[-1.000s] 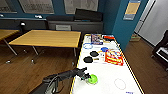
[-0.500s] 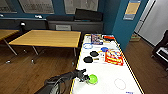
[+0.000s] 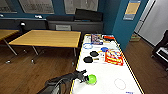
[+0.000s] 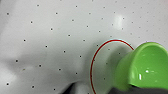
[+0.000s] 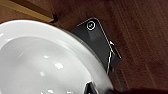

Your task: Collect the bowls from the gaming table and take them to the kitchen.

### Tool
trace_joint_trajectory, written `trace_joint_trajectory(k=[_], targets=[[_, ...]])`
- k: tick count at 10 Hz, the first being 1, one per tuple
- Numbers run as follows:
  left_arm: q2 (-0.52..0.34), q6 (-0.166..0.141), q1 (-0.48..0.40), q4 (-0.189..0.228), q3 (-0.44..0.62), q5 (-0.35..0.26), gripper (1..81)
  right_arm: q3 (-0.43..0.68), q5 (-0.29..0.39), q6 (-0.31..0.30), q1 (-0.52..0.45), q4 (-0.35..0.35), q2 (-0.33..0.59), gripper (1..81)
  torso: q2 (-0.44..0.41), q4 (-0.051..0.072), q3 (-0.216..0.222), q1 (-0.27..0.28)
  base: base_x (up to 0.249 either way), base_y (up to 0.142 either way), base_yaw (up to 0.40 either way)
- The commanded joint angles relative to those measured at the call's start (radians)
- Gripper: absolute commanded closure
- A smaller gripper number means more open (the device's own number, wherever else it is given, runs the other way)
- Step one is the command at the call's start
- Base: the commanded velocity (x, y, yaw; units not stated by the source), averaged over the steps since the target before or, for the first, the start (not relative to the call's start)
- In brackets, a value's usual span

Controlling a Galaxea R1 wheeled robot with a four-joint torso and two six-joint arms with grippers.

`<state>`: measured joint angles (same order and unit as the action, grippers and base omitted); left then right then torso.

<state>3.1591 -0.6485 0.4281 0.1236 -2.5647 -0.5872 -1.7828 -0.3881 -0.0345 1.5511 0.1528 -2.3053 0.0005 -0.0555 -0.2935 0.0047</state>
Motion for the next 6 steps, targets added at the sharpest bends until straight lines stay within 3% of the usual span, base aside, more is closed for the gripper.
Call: trace_joint_trajectory(k=[1, 4, 5, 6], targets=[[0.013, 0.006, -0.110, 0.005, 0.021, -0.067, 81.1, 0.008, 0.067, -0.002, -0.027, -0.019, 0.047, 81.1, -0.001, 0.000, 0.000, 0.000, 0.000, 0.000, 0.000], [0.004, 0.018, -0.114, 0.031, 0.045, -0.091, 81.1, -0.009, 0.081, -0.005, -0.028, -0.019, 0.042, 81.1, -0.001, 0.000, 0.000, 0.000, 0.000, 0.000, 0.000], [-0.020, 0.020, -0.137, 0.030, 0.111, -0.092, 81.1, -0.009, 0.081, -0.005, -0.025, -0.019, 0.042, 81.1, -0.001, 0.000, 0.000, 0.000, 0.000, 0.000, 0.000], [-0.091, 0.015, -0.160, 0.019, 0.267, -0.102, 81.1, -0.009, 0.081, -0.005, -0.022, -0.019, 0.042, 81.1, -0.001, 0.000, 0.000, 0.000, 0.000, 0.000, 0.000]])
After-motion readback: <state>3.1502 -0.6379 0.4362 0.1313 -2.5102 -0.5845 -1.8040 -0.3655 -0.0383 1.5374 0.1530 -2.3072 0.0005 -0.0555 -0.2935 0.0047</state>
